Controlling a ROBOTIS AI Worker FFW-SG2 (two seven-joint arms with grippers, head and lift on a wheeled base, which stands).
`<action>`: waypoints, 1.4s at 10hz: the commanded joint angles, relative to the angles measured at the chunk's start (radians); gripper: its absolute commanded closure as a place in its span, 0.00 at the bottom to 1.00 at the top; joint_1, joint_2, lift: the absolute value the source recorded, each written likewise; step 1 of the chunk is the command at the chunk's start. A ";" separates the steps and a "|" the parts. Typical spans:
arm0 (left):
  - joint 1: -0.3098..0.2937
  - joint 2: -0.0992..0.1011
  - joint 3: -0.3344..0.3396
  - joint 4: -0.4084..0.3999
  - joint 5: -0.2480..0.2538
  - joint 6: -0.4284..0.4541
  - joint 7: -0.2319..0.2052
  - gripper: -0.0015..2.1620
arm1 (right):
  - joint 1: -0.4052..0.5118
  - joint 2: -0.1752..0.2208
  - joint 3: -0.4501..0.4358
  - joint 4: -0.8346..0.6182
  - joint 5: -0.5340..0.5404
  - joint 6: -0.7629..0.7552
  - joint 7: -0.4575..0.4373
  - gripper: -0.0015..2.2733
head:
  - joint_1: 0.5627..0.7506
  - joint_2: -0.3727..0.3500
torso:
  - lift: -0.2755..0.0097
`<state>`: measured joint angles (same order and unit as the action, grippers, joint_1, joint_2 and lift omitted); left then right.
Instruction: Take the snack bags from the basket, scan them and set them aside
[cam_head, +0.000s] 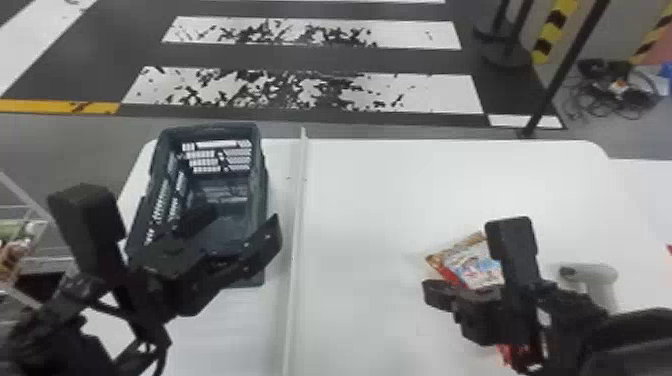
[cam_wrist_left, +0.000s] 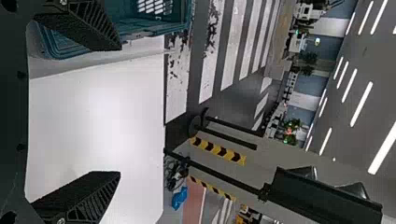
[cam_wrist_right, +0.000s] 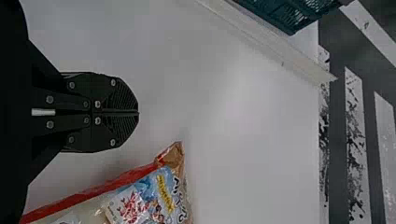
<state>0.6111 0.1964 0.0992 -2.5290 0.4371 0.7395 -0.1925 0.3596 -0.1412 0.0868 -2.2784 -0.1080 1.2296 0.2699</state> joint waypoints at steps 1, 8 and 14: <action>0.007 0.000 -0.001 -0.001 -0.001 -0.001 -0.001 0.02 | 0.019 0.000 -0.038 -0.058 -0.038 -0.049 -0.011 0.99 | 0.70 0.56 | 0.70; -0.016 -0.003 -0.026 0.035 -0.015 -0.001 -0.001 0.02 | -0.044 -0.005 -0.145 0.146 -0.044 -0.206 -0.009 0.99 | 0.70 0.41 | 0.70; -0.033 -0.008 -0.039 0.068 -0.021 -0.001 -0.002 0.02 | -0.131 -0.025 -0.168 0.339 0.002 -0.270 -0.057 0.99 | 0.70 0.35 | 0.70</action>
<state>0.5818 0.1885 0.0635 -2.4642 0.4166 0.7387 -0.1942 0.2335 -0.1643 -0.0738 -1.9478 -0.1095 0.9640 0.2128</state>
